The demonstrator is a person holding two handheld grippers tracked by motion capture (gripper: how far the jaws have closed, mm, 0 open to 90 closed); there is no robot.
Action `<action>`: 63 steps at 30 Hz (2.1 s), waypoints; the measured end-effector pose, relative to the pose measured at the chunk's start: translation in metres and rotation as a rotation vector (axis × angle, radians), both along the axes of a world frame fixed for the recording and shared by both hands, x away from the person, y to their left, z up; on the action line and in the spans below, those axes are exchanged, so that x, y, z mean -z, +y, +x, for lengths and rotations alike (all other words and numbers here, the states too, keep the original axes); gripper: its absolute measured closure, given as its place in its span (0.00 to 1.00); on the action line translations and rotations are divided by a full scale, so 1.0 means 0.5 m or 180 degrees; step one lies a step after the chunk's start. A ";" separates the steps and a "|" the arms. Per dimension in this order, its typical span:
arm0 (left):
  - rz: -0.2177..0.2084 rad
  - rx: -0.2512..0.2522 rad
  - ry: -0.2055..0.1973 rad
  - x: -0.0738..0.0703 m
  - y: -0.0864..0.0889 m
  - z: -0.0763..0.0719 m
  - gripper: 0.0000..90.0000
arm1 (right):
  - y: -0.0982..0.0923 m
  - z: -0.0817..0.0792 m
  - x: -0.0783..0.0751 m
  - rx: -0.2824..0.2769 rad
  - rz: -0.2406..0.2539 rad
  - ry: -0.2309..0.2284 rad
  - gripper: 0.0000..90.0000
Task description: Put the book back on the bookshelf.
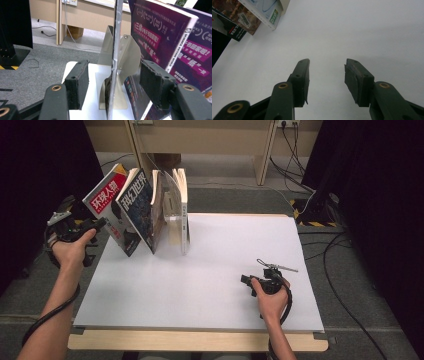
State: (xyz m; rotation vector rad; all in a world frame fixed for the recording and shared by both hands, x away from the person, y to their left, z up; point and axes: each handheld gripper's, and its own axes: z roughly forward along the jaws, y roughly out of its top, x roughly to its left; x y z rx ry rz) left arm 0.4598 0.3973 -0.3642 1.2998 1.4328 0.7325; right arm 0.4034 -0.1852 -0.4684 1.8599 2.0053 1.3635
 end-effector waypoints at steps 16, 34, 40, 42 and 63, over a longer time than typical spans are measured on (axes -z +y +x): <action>-0.0007 0.0058 0.0078 0.019 -0.011 -0.034 0.43 | -0.001 0.000 -0.001 0.0000 -0.0005 -0.0023 0.61; 0.0002 0.0136 0.0155 0.046 -0.025 -0.071 0.43 | 0.000 0.001 -0.002 0.0012 0.0002 -0.0022 0.60; 0.0095 0.0168 0.0152 0.056 -0.038 -0.094 0.43 | -0.001 0.001 -0.002 0.0005 -0.0010 -0.0061 0.60; 0.0068 0.0181 0.0149 0.059 -0.039 -0.098 0.42 | -0.001 0.001 -0.002 0.0010 -0.0005 -0.0046 0.60; 0.0076 0.0429 0.0240 0.148 -0.095 -0.194 0.41 | 0.004 0.000 -0.002 0.0002 0.0002 -0.0024 0.59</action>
